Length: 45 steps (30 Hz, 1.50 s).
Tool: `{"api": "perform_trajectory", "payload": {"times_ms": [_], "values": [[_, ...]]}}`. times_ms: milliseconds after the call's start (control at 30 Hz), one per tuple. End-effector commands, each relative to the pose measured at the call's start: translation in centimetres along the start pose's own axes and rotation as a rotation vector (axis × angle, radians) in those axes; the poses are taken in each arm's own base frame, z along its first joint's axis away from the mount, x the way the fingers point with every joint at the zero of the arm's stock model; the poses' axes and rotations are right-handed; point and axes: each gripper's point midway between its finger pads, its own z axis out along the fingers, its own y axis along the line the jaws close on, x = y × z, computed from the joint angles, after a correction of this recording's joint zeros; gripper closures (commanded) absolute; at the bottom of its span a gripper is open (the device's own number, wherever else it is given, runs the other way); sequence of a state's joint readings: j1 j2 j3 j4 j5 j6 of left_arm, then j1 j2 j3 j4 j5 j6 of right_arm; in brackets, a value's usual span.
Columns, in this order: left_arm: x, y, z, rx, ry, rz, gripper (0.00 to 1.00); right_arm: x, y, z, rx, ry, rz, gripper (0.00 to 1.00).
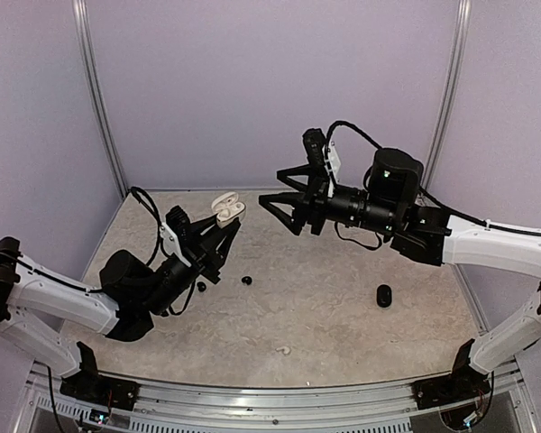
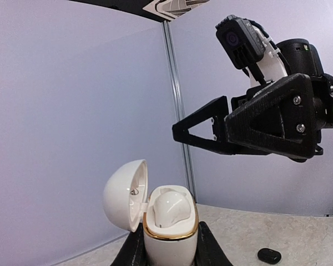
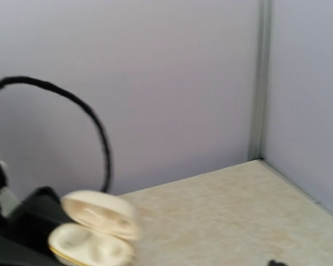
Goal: Insert the wireless bluetooth earbuds into the charging case
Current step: Adjust the right earbud at the center of the board.
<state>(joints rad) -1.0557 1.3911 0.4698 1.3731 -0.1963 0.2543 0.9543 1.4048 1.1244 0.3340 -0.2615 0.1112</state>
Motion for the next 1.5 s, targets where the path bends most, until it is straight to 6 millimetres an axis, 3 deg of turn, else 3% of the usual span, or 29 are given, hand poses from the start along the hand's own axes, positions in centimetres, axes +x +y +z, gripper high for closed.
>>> {"api": "perform_trajectory", "payload": {"times_ms": [0,100,167,467,833,1467], "values": [[-0.5,0.1,-0.5,0.024,-0.002,-0.03,0.91,-1.1,-2.6,-2.0,0.09,-0.015,-0.088,0.16],[-0.1,0.1,-0.7,0.039,0.025,-0.04,0.91,-0.3,-3.9,-2.7,0.121,0.049,-0.109,0.04],[0.2,0.0,-0.8,0.055,0.046,-0.056,0.91,0.8,-4.0,-3.0,0.115,0.113,-0.15,0.01],[1.1,-3.0,-2.2,0.264,0.119,-0.135,0.91,3.7,-0.4,-2.5,-0.141,0.233,-0.209,0.06],[1.9,-5.5,-3.2,0.409,0.17,-0.171,0.92,3.8,2.6,-1.3,-0.343,0.215,-0.07,0.1],[1.9,-6.8,-3.7,0.462,0.178,-0.15,0.92,4.8,0.9,0.6,-0.265,0.243,-0.001,0.16]]}}
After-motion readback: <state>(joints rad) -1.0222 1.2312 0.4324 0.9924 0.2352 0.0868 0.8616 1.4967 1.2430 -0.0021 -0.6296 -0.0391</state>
